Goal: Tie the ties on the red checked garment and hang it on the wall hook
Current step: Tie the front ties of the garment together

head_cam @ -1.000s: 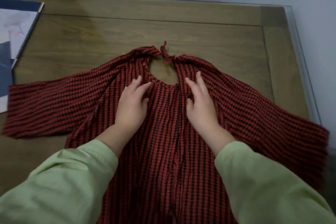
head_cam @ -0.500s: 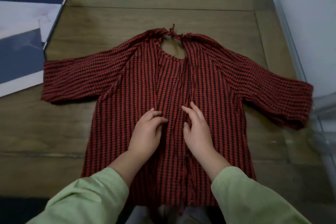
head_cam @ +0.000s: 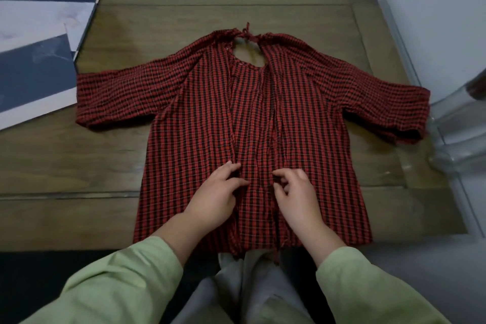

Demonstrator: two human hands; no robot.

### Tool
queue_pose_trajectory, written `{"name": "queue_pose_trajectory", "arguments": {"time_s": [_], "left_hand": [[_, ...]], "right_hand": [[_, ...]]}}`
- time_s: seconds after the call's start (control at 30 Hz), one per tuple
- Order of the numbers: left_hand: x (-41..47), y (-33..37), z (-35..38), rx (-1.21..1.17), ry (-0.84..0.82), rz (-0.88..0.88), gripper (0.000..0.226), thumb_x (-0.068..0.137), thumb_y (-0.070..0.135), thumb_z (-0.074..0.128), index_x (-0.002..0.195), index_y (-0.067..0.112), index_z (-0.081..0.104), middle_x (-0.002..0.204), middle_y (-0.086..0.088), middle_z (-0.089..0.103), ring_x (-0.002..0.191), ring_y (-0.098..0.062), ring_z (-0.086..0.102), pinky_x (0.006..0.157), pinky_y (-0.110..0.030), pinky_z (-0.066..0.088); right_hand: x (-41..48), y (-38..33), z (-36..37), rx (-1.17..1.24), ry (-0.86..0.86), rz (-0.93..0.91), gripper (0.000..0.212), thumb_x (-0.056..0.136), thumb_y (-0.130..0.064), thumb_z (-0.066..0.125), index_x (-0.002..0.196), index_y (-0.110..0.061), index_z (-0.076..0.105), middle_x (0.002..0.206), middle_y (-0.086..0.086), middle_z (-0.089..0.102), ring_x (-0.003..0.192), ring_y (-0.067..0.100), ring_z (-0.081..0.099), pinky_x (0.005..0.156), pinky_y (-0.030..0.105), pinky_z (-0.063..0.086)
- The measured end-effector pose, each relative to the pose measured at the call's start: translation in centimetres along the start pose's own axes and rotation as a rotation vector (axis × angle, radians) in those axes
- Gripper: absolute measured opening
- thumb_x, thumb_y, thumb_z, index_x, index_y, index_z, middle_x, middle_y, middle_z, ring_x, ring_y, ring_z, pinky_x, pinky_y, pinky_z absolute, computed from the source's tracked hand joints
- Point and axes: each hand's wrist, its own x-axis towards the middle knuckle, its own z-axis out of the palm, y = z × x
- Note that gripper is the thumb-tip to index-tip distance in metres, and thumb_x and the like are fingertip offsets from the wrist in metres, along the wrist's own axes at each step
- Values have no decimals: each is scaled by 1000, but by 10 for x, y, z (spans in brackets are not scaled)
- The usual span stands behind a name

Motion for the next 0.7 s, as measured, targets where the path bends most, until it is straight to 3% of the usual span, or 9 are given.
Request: {"name": "queue_pose_trajectory", "arguments": {"time_s": [0.1,0.2,0.3,0.4,0.47,0.53,0.63,0.7], "left_hand": [[5,0,-4,95,0,-5,39,92,17,57,131,22,56,150,1,37,141,-20,27,117,-32,22],[11,-1,-8,183,-16,-6,43,89,9,55,130,21,54,135,3,45,122,-23,39,105,-37,39],[18,-1,-14,223,-43,-25,26,90,10,54,113,20,61,117,2,50,104,-23,41,91,-39,45],[24,0,-19,215,5,-8,12,94,18,52,104,21,58,111,4,53,100,-19,42,88,-37,44],[26,2,-21,158,67,41,7,95,21,50,100,24,53,107,9,54,103,-15,41,93,-35,39],[27,8,-24,12,91,35,5,95,21,51,96,26,50,101,12,55,102,-10,42,95,-33,35],[29,16,-31,-233,111,-35,9,94,17,50,93,26,48,92,10,58,89,-11,53,82,-31,44],[34,22,-36,-419,97,-135,11,97,19,45,93,25,53,88,8,62,81,-11,58,74,-31,48]], "right_hand": [[-6,-1,-4,-55,-98,26,43,84,-33,70,124,-23,56,97,-9,52,81,7,53,74,20,44],[-9,-6,-7,-126,-180,17,52,84,-31,70,131,-25,47,88,-11,53,79,6,55,70,20,45],[-5,-10,-9,-93,-199,52,46,86,-23,67,127,-25,47,72,-8,57,64,11,59,61,26,51],[-3,-12,-12,-42,-186,80,34,86,-17,62,118,-23,53,63,-7,56,58,9,57,54,22,47],[-3,-12,-15,-27,-191,87,32,87,-14,58,116,-25,55,67,-6,57,61,10,57,56,22,47],[-5,-10,-16,-64,-261,53,41,86,-9,55,123,-29,55,86,-6,57,71,9,56,64,20,48],[-8,-6,-15,-185,-346,-6,55,84,-6,56,128,-38,49,108,-5,47,76,11,55,68,29,52],[-9,-5,-13,-248,-332,-19,48,84,-9,59,122,-36,51,109,-5,44,79,13,54,64,31,51]]}}
